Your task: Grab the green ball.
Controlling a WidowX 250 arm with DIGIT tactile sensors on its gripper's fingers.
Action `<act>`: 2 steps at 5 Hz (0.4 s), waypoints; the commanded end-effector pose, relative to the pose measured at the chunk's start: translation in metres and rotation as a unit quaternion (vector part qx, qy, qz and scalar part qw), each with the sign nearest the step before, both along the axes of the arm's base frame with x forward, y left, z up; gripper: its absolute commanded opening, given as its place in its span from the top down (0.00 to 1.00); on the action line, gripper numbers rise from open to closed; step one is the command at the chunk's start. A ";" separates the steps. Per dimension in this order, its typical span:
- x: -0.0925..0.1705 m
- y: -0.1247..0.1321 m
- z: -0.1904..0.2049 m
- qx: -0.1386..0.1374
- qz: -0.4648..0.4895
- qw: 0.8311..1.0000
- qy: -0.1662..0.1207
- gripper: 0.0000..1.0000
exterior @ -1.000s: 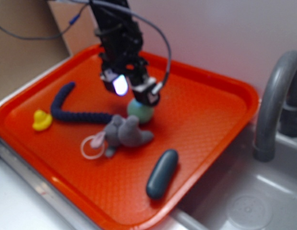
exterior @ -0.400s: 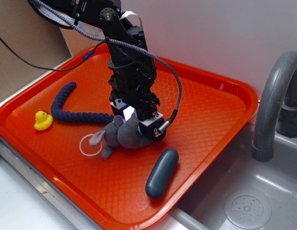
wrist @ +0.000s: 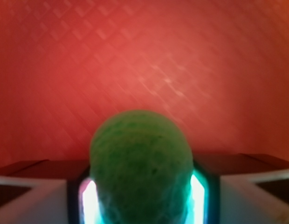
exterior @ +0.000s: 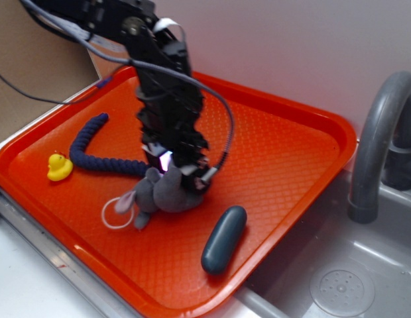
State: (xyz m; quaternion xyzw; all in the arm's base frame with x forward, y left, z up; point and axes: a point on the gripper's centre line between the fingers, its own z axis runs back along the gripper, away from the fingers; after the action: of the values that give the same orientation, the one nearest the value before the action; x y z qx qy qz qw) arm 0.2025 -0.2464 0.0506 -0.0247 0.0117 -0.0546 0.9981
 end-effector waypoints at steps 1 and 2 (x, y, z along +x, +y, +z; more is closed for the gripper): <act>0.022 0.079 0.101 -0.055 0.046 0.992 -0.106 1.00; 0.020 0.111 0.128 -0.051 0.046 0.988 -0.138 1.00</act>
State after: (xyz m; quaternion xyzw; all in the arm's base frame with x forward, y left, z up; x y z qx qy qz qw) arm 0.2265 -0.1360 0.1687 -0.0570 -0.1111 -0.0182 0.9920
